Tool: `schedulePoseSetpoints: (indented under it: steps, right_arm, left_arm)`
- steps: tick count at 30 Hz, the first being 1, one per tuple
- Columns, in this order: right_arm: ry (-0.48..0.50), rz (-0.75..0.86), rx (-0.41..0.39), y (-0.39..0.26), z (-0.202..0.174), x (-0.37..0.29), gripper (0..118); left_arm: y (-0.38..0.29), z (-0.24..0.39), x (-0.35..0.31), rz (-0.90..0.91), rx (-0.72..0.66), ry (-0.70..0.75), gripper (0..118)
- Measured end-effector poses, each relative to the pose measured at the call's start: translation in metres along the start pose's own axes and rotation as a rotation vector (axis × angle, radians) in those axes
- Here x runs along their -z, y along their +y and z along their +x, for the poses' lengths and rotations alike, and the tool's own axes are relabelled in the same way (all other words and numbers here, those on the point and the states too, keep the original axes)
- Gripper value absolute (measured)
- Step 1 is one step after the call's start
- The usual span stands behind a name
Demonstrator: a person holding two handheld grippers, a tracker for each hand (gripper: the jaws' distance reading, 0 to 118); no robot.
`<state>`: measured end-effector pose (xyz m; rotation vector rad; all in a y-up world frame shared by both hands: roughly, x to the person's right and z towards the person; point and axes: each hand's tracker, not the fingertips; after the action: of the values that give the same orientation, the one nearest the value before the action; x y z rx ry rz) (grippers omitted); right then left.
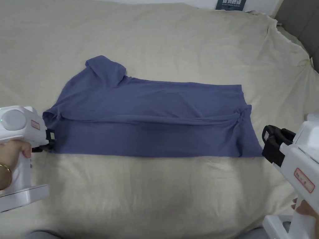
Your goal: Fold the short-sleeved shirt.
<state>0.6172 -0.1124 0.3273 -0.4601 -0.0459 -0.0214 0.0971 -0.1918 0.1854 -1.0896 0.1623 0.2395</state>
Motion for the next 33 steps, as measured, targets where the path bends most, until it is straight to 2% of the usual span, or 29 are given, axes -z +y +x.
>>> schedulePoseSetpoints:
  steps: [4, 7, 8, 9, 10, 11, 12, 13, 17, 19, 22, 24, 26, 28, 29, 30, 33]
  right_arm:
    - [0.020, -0.116, 0.002, 0.029, 0.021, 0.029, 0]
    - [-0.028, -0.231, -0.040, 0.041, 0.031, 0.065, 0]
    - [-0.026, -0.320, -0.025, 0.043, 0.037, 0.082, 3]
    - [-0.016, -0.388, 0.010, 0.043, 0.042, 0.098, 16]
    - [-0.014, -0.440, 0.032, 0.041, 0.048, 0.112, 46]
    - [0.011, -0.501, 0.064, 0.036, 0.053, 0.126, 94]
    - [0.005, -0.547, 0.082, 0.031, 0.056, 0.137, 112]
    - [-0.002, -0.594, 0.100, 0.025, 0.058, 0.148, 113]
    - [-0.070, -0.654, 0.091, 0.003, 0.059, 0.171, 109]
    - [-0.124, -0.701, 0.078, -0.009, 0.059, 0.183, 100]
    - [-0.117, -0.715, 0.092, -0.018, 0.059, 0.188, 54]
    - [-0.104, -0.713, 0.123, -0.021, 0.060, 0.189, 42]
    - [-0.091, -0.702, 0.094, -0.017, 0.060, 0.187, 10]
    - [-0.096, -0.677, 0.085, -0.010, 0.063, 0.181, 6]
    - [-0.017, -0.667, 0.145, -0.007, 0.066, 0.178, 6]
    - [-0.008, -0.677, 0.182, -0.001, 0.069, 0.174, 6]
    - [0.006, -0.634, 0.142, 0.018, 0.076, 0.154, 6]
  left_arm:
    - [0.005, -0.003, -0.033, 0.115, -0.012, -0.063, 0]
    - [0.010, 0.000, -0.049, 0.173, 0.021, -0.071, 0]
    - [0.011, 0.001, -0.053, 0.175, 0.022, -0.073, 0]
    - [0.012, 0.003, -0.055, 0.178, 0.026, -0.076, 0]
    - [0.012, 0.003, -0.057, 0.185, 0.028, -0.079, 0]
    - [0.012, 0.003, -0.058, 0.189, 0.027, -0.077, 0]
    - [0.012, 0.002, -0.059, 0.190, 0.024, -0.076, 0]
    - [0.011, 0.002, -0.057, 0.189, 0.024, -0.074, 0]
    - [0.007, -0.003, -0.051, 0.181, 0.014, -0.069, 0]
    - [0.006, -0.004, -0.047, 0.165, -0.008, -0.063, 0]
    - [0.004, -0.003, -0.038, 0.147, -0.008, -0.045, 0]
    - [0.002, -0.004, -0.035, 0.140, -0.012, -0.035, 0]
    - [0.002, -0.004, -0.032, 0.134, -0.028, -0.033, 0]
    - [0.003, -0.005, -0.030, 0.124, -0.045, -0.035, 0]
    - [0.003, -0.005, -0.030, 0.121, -0.055, -0.034, 0]
    - [0.004, -0.006, -0.032, 0.120, -0.065, -0.031, 0]
    - [0.007, -0.012, -0.045, 0.132, -0.108, -0.053, 0]
